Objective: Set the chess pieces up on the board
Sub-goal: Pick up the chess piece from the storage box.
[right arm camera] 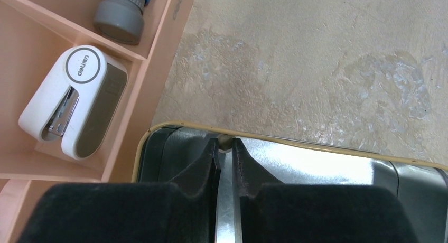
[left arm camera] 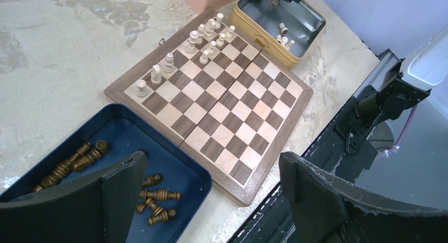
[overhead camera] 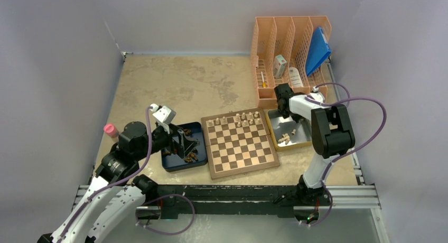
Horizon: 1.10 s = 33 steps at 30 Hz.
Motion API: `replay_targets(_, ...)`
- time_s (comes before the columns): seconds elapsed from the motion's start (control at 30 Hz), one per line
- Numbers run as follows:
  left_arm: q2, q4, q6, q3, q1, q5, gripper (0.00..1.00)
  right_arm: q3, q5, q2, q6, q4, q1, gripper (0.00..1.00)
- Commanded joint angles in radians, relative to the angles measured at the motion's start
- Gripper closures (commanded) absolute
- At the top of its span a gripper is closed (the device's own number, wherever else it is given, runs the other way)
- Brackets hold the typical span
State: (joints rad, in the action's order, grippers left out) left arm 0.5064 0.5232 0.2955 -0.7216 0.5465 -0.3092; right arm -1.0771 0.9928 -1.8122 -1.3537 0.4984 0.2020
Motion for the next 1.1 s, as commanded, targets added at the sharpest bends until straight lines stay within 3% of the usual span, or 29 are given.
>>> replay_targets(0.0,-0.009,-0.036,-0.004,0.004,0.003,0.013,0.04,0.031,0.008,0.053,0.056,-0.029,-0.003,1.00)
replay_targets(0.23,-0.011,-0.039,-0.002,0.005,0.005,0.018,0.04,0.098,-0.069,0.152,0.248,-0.182,0.014,1.00)
replay_targets(0.67,0.002,-0.044,-0.006,0.007,0.005,-0.006,0.04,0.129,-0.158,0.344,0.484,-0.232,0.058,1.00)
replay_targets(1.07,0.011,-0.042,-0.009,0.005,0.005,0.000,0.04,0.190,-0.515,0.692,0.824,-0.416,0.294,1.00)
